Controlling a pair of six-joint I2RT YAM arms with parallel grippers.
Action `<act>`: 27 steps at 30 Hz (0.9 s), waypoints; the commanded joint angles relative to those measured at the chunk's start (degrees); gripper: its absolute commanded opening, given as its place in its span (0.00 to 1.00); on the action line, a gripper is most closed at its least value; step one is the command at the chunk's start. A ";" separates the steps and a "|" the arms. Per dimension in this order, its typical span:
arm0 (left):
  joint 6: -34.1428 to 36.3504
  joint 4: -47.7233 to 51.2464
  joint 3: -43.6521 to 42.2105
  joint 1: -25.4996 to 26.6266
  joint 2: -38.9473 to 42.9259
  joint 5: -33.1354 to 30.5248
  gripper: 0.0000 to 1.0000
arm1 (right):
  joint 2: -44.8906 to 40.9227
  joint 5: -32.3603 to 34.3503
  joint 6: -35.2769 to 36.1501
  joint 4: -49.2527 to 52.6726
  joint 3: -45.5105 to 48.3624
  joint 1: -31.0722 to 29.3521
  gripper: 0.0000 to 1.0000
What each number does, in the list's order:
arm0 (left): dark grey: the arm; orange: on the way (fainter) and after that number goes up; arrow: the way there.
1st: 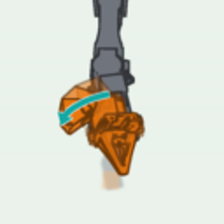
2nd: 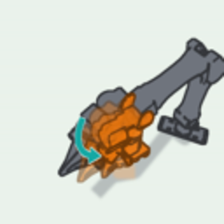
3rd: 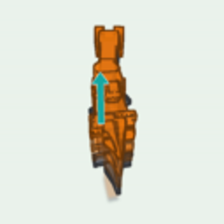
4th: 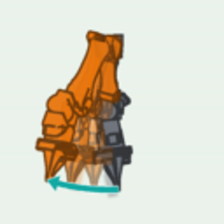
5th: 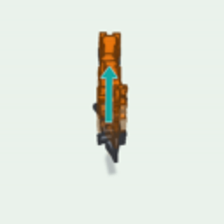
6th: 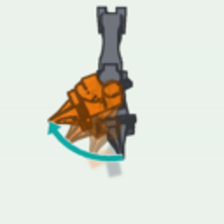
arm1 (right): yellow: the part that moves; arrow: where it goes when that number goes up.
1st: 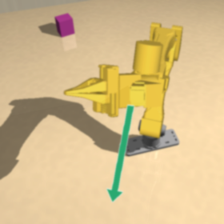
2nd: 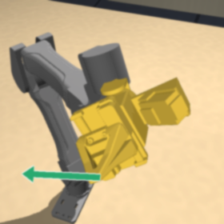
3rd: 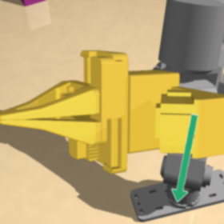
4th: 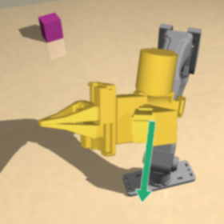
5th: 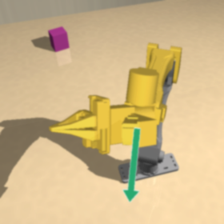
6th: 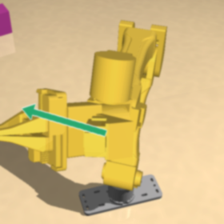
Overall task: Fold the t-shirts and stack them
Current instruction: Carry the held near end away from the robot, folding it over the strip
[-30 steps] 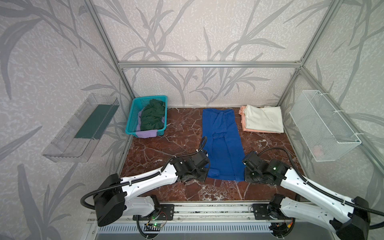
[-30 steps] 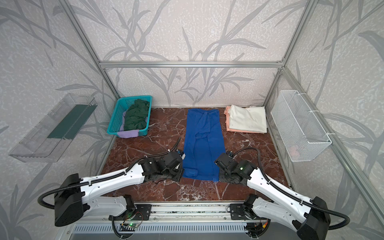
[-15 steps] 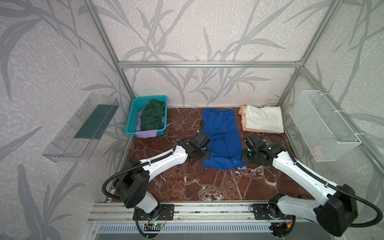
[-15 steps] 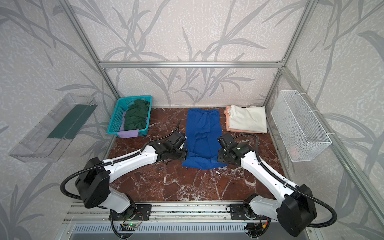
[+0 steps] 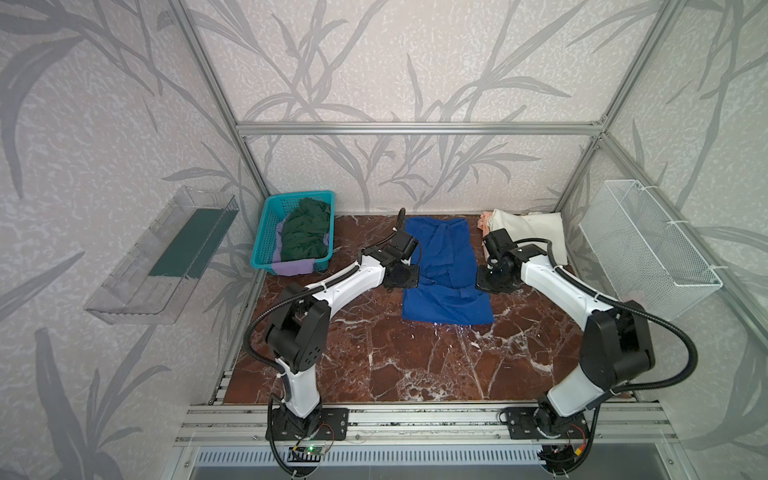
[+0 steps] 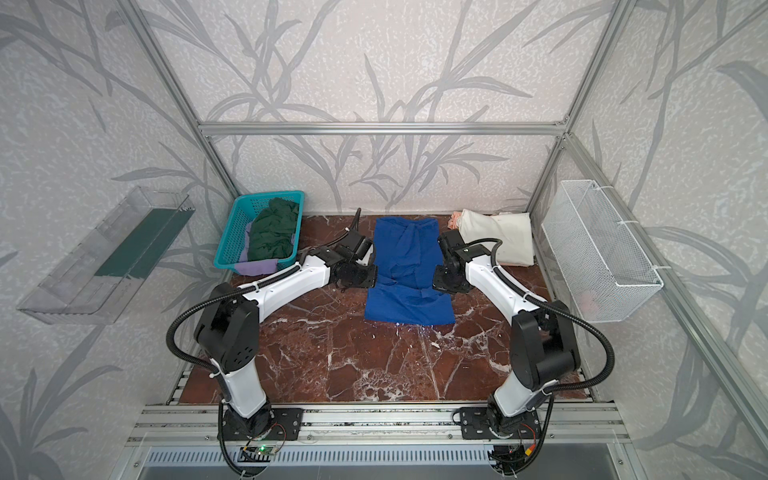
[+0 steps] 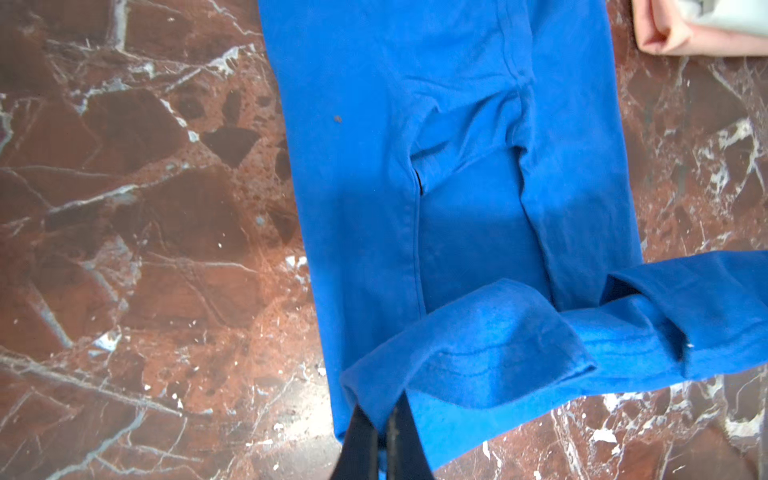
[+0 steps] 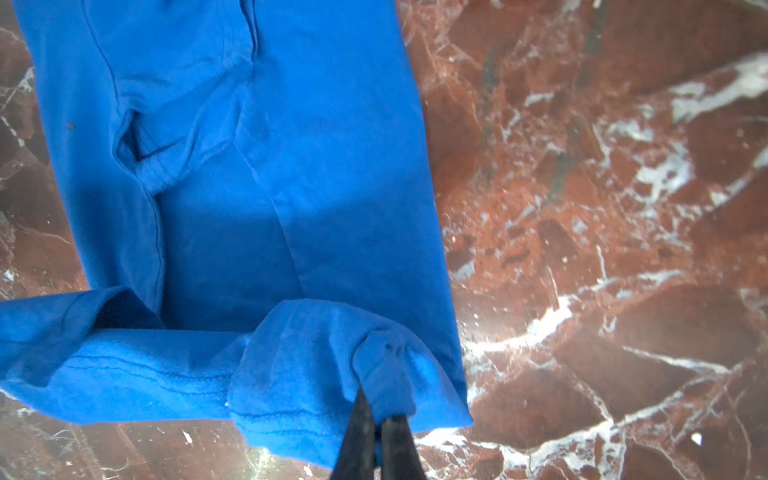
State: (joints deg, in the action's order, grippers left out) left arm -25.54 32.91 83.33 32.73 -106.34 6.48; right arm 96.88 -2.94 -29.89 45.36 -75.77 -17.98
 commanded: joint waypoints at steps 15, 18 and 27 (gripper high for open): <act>3.64 1.53 14.27 -4.65 -12.43 6.38 0.00 | 16.81 -2.74 2.47 6.82 -16.91 2.40 0.00; 3.86 1.44 16.20 -5.41 -14.34 7.12 0.00 | 18.46 -2.56 3.36 7.30 -18.39 3.06 0.00; 0.90 -5.83 4.94 -7.07 -7.36 1.25 0.73 | 16.41 -2.62 5.61 8.80 -18.59 4.96 0.95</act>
State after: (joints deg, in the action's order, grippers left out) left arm -23.20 29.74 94.85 25.87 -119.77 11.03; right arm 117.19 -5.43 -25.52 52.95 -96.36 -13.04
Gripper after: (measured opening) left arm 0.697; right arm 0.904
